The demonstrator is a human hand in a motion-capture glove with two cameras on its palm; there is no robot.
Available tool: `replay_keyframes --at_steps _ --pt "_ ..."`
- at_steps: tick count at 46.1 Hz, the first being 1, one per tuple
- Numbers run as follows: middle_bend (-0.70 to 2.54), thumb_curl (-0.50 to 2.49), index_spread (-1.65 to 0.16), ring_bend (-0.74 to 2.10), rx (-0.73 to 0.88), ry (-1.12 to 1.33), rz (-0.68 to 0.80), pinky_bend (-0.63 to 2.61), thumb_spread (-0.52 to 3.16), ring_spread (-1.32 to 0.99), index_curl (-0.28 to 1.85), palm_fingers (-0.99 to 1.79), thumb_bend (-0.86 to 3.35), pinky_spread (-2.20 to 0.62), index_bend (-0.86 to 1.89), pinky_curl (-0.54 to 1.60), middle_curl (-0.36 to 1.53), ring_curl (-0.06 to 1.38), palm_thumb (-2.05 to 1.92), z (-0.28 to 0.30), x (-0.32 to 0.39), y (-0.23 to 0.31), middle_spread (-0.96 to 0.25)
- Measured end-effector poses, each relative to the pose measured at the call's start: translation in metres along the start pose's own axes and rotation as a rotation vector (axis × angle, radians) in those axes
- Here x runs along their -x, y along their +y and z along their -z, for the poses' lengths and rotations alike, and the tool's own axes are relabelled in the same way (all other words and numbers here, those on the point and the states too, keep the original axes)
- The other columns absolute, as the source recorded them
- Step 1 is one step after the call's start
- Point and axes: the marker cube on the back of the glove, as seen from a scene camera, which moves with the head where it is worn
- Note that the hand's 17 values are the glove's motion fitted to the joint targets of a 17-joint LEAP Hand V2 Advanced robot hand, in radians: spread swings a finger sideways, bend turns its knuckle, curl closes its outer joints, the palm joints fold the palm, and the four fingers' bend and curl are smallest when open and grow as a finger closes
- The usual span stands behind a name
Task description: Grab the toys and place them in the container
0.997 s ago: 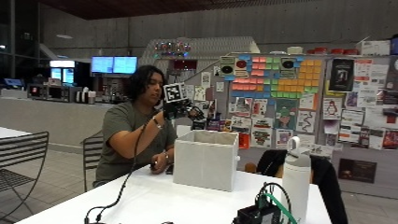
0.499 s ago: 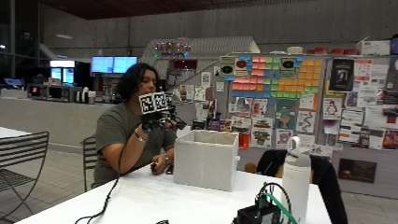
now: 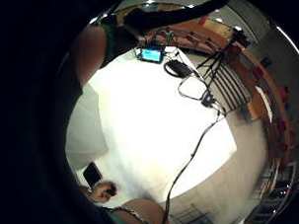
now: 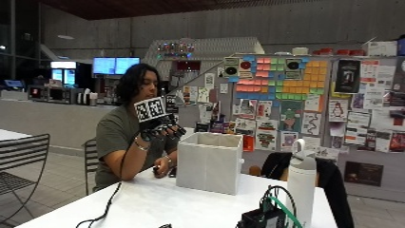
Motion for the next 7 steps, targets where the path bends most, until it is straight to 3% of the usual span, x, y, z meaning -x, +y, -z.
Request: replay_keyframes --at_steps 7 --pt "0.37 0.22 -0.44 0.64 0.032 -0.014 0.011 0.68 1.31 -0.22 0.5 0.15 -0.01 0.01 0.22 0.33 0.39 0.21 -0.01 -0.0047 -0.004 -0.0038 -0.14"
